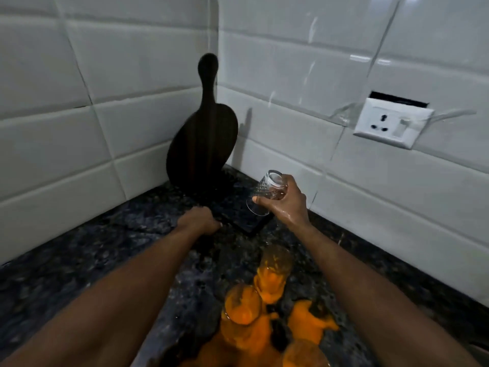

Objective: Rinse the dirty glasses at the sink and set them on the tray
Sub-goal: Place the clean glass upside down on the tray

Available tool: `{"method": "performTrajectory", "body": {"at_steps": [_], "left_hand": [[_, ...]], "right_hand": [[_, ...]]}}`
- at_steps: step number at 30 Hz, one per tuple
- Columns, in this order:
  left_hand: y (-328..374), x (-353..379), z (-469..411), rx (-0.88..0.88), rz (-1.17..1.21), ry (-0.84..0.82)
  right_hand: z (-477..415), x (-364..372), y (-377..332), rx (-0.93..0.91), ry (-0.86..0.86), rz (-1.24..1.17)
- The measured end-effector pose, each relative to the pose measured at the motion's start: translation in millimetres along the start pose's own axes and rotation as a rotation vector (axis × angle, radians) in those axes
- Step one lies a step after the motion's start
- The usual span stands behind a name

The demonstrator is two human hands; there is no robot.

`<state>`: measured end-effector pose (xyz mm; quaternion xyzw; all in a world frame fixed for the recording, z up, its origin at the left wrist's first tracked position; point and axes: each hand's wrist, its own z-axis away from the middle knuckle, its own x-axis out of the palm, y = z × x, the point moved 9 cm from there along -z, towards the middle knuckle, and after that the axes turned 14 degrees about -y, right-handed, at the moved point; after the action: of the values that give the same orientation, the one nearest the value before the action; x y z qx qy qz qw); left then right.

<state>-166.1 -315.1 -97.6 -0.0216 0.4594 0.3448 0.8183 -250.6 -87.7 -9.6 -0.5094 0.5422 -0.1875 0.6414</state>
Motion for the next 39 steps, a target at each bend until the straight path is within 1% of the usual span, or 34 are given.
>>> {"method": "performTrajectory", "body": {"at_steps": [3, 5, 7, 11, 15, 22, 32, 35, 39], "left_hand": [[-9.9, 12.6, -28.7, 0.063, 0.015, 0.002], [-8.9, 31.6, -39.6, 0.108, -0.047, -0.041], [-10.5, 42.9, -44.7, 0.097, -0.086, -0.051], [-4.9, 40.2, -51.7, 0.104, -0.115, -0.049], [-1.1, 44.0, -58.8, 0.077, -0.123, -0.107], [0.8, 41.4, -54.4, 0.062, -0.156, -0.121], [0.3, 44.2, -54.6, 0.033, -0.174, -0.116], [-1.4, 45.4, -53.1, 0.021, -0.142, -0.102], [-5.9, 46.2, -46.1, 0.003, -0.113, -0.102]], "right_hand": [[-26.6, 29.8, 1.0, -0.005, -0.016, 0.018], [-42.9, 49.5, 6.0, -0.002, -0.043, 0.038], [-57.4, 65.7, 10.6, -0.012, -0.062, 0.045], [-76.9, 87.5, 13.6, -0.034, -0.088, 0.076], [-91.3, 104.9, 23.0, -0.032, -0.123, 0.119], [-101.3, 114.8, 30.2, -0.022, -0.134, 0.144], [-104.2, 128.3, 29.5, -0.041, -0.225, 0.279], [-106.7, 130.5, 32.3, -0.002, -0.243, 0.275], [-113.6, 137.1, 38.9, 0.094, -0.324, 0.305]]}}
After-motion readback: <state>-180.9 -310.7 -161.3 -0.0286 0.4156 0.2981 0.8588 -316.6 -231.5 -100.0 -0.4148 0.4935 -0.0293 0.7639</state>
